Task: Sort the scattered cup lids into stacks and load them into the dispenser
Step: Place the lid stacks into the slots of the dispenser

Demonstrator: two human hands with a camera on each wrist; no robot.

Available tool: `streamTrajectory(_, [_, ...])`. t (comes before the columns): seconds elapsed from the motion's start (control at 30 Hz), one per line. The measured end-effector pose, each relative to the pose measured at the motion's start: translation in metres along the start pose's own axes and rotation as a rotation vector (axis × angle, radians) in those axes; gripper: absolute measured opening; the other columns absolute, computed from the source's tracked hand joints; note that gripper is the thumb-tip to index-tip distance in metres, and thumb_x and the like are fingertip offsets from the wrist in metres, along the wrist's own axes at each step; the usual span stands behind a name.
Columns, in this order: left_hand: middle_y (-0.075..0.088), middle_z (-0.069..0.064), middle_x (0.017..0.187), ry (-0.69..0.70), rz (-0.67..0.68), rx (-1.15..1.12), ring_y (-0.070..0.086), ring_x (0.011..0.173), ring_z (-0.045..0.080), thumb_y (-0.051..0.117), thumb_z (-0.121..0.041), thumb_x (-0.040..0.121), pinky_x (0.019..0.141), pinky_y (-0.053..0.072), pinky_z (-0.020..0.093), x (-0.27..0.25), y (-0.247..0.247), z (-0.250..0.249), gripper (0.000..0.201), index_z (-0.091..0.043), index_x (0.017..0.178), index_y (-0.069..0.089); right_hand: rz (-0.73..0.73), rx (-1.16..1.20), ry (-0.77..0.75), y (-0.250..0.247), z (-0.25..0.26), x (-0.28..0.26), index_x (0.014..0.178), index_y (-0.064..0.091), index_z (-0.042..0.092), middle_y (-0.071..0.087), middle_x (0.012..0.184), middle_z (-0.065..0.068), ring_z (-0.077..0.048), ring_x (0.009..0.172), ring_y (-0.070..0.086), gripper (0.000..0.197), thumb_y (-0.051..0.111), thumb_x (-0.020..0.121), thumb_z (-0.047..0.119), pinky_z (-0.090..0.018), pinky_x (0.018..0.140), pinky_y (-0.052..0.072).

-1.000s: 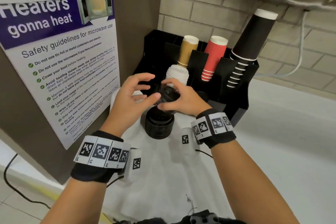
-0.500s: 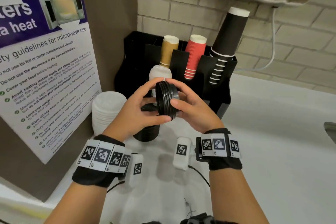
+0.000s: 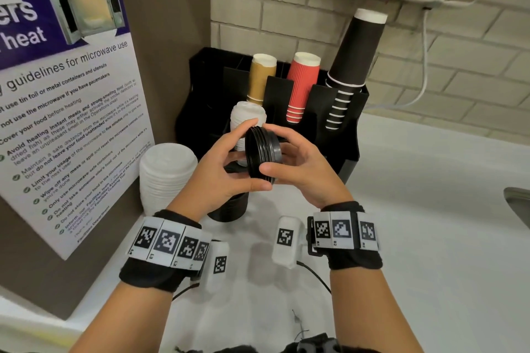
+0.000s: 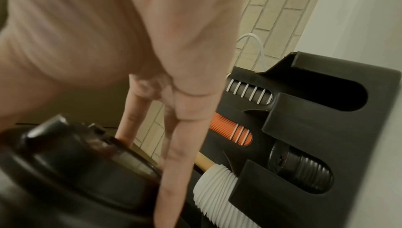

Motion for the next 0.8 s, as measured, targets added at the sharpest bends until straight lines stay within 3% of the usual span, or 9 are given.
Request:
streamTrajectory(0.1, [0.044, -0.010, 0.141, -0.007, -0.002, 0.013, 0.055, 0.117, 0.000, 0.085, -0.030, 0.055, 0.086, 0.054, 0.021, 0.000, 0.000, 0.001, 0.098, -0.048, 0.139, 0.039, -0.003, -0.010, -0.008, 0.001, -0.003, 0.002, 0.127, 0.055, 0.031, 0.063, 0.113, -0.013, -0.027, 0.103, 0.066, 0.061, 0.077, 0.075, 0.009, -0.043, 0.080, 0.058])
streamTrajectory(0.2, [0.039, -0.015, 0.146, -0.016, 0.007, 0.047, 0.047, 0.129, 0.004, 0.084, -0.034, 0.055, 0.098, 0.049, 0.030, 0.001, 0.000, 0.001, 0.097, -0.054, 0.137, 0.036, -0.021, -0.022, -0.023, -0.002, -0.004, 0.005, 0.126, 0.056, 0.031, 0.064, 0.113, -0.013, -0.027, 0.102, 0.066, 0.060, 0.078, 0.073, 0.013, -0.044, 0.079, 0.058])
streamTrajectory(0.3, [0.039, -0.015, 0.147, -0.033, -0.076, 0.034, 0.045, 0.131, 0.007, 0.080, -0.038, 0.059, 0.100, 0.045, 0.028, 0.002, -0.009, -0.002, 0.085, -0.055, 0.131, 0.039, -0.229, -0.050, -0.083, -0.026, 0.003, 0.021, 0.124, 0.057, 0.035, 0.066, 0.111, -0.003, -0.016, 0.101, 0.067, 0.062, 0.082, 0.069, 0.022, -0.036, 0.076, 0.058])
streamTrajectory(0.37, [0.050, -0.016, 0.135, -0.020, -0.162, 0.071, 0.056, 0.118, 0.004, 0.075, -0.040, 0.066, 0.091, 0.049, 0.021, 0.000, -0.020, -0.007, 0.068, -0.049, 0.127, 0.047, -0.404, -0.183, -0.125, -0.051, 0.008, 0.037, 0.126, 0.055, 0.032, 0.066, 0.114, 0.003, -0.010, 0.103, 0.065, 0.065, 0.084, 0.069, 0.025, -0.028, 0.086, 0.055])
streamTrajectory(0.43, [0.059, -0.014, 0.121, 0.015, -0.211, 0.109, 0.063, 0.101, 0.001, 0.072, -0.032, 0.076, 0.080, 0.049, 0.011, -0.003, -0.029, -0.013, 0.047, -0.040, 0.120, 0.056, -0.477, -0.369, -0.118, -0.071, 0.006, 0.054, 0.130, 0.053, 0.026, 0.063, 0.112, 0.008, 0.000, 0.099, 0.062, 0.068, 0.085, 0.069, 0.025, -0.009, 0.082, 0.049])
streamTrajectory(0.47, [0.061, -0.011, 0.117, 0.031, -0.223, 0.121, 0.064, 0.094, -0.001, 0.071, -0.026, 0.081, 0.077, 0.047, 0.007, -0.004, -0.032, -0.015, 0.039, -0.038, 0.116, 0.059, -0.469, -0.459, -0.099, -0.078, 0.003, 0.062, 0.130, 0.053, 0.024, 0.062, 0.109, 0.009, 0.002, 0.096, 0.060, 0.069, 0.085, 0.068, 0.024, -0.002, 0.076, 0.046])
streamTrajectory(0.53, [0.062, -0.009, 0.112, 0.046, -0.242, 0.138, 0.064, 0.084, -0.004, 0.069, -0.014, 0.086, 0.075, 0.044, 0.004, -0.006, -0.037, -0.017, 0.033, -0.036, 0.110, 0.062, -0.386, -0.669, -0.048, -0.086, -0.006, 0.077, 0.128, 0.054, 0.022, 0.061, 0.109, 0.006, -0.008, 0.099, 0.060, 0.069, 0.086, 0.067, 0.023, 0.000, 0.073, 0.042])
streamTrajectory(0.67, [0.063, -0.010, 0.110, 0.036, -0.252, 0.146, 0.063, 0.083, -0.002, 0.067, -0.011, 0.089, 0.077, 0.046, 0.009, -0.009, -0.042, -0.018, 0.030, -0.033, 0.109, 0.063, -0.108, -1.166, 0.148, -0.086, -0.024, 0.102, 0.137, 0.047, 0.023, 0.056, 0.130, -0.011, -0.026, 0.118, 0.054, 0.080, 0.083, 0.066, 0.026, -0.029, 0.096, 0.046])
streamTrajectory(0.8, [0.064, -0.010, 0.108, 0.028, -0.265, 0.149, 0.063, 0.084, 0.000, 0.067, -0.011, 0.089, 0.077, 0.047, 0.011, -0.011, -0.044, -0.017, 0.028, -0.030, 0.109, 0.064, 0.073, -1.353, 0.236, -0.076, -0.037, 0.112, 0.141, 0.043, 0.019, 0.052, 0.133, -0.013, -0.028, 0.117, 0.054, 0.083, 0.081, 0.067, 0.023, -0.033, 0.093, 0.048])
Point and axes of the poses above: each hand's wrist, its own x-axis towards the middle knuckle, its own y-axis out of the palm, z = x × y, the point moved 3 cm from there along x, towards the middle knuckle
